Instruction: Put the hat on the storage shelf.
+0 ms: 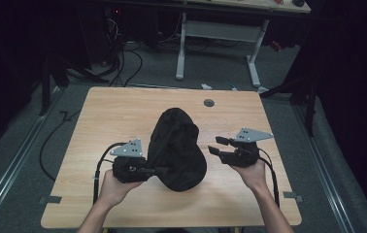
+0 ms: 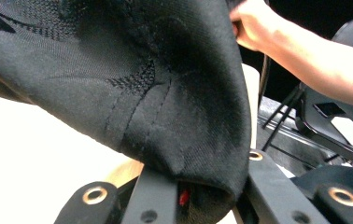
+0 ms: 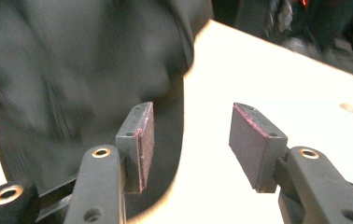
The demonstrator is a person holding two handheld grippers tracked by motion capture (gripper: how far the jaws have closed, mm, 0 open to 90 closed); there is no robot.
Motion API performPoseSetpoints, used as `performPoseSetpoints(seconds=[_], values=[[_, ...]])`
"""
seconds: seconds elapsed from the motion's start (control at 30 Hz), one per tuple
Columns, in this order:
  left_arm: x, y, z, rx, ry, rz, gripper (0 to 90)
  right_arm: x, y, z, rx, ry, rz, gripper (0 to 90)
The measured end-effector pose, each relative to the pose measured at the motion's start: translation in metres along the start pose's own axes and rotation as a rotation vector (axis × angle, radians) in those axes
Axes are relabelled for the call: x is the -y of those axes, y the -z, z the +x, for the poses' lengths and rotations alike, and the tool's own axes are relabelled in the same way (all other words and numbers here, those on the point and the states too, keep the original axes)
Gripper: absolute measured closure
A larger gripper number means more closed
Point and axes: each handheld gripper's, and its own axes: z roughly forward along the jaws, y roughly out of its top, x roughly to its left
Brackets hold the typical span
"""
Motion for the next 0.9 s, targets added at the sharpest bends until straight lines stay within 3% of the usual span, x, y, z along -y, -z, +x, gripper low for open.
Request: performPoseSetpoints(seconds=[0.03, 0.07, 0.1, 0.33, 0.37, 0.47, 0.53, 0.67, 0.8, 0.87, 0.9], values=[[-0.001, 0.000, 0.001, -0.008, -0.002, -0.005, 83.2, 0.014, 0.001, -0.003, 0.023, -0.041, 0.023, 50.2], [-0.002, 0.000, 0.001, -0.011, 0.003, -0.011, 83.2, 0.014, 0.001, -0.003, 0.023, -0.041, 0.023, 50.2], [-0.003, 0.000, 0.002, -0.023, 0.005, -0.024, 83.1, 0.026, 0.002, -0.005, 0.046, -0.074, 0.044, 49.9], [-0.009, 0.001, 0.002, -0.041, 0.004, -0.053, 83.0, 0.063, -0.001, -0.011, 0.107, -0.160, 0.103, 47.3], [-0.011, 0.002, 0.001, -0.047, 0.000, -0.058, 83.0, 0.076, -0.003, -0.013, 0.142, -0.179, 0.127, 47.1], [-0.014, 0.003, 0.000, -0.058, -0.004, -0.063, 83.0, 0.091, -0.004, -0.016, 0.183, -0.215, 0.142, 46.7], [-0.015, 0.003, 0.000, -0.063, -0.002, -0.069, 83.0, 0.095, -0.005, -0.017, 0.198, -0.224, 0.146, 45.6], [-0.020, 0.003, 0.000, -0.086, 0.006, -0.100, 83.0, 0.116, -0.006, -0.025, 0.287, -0.259, 0.153, 39.0], [-0.024, 0.002, 0.000, -0.099, 0.006, -0.117, 82.9, 0.122, -0.005, -0.028, 0.339, -0.261, 0.157, 36.8], [-0.027, 0.002, 0.001, -0.109, 0.003, -0.127, 82.9, 0.126, -0.006, -0.030, 0.388, -0.266, 0.188, 36.0], [-0.028, 0.002, 0.001, -0.112, 0.001, -0.130, 82.9, 0.126, -0.006, -0.030, 0.388, -0.266, 0.188, 36.0]])
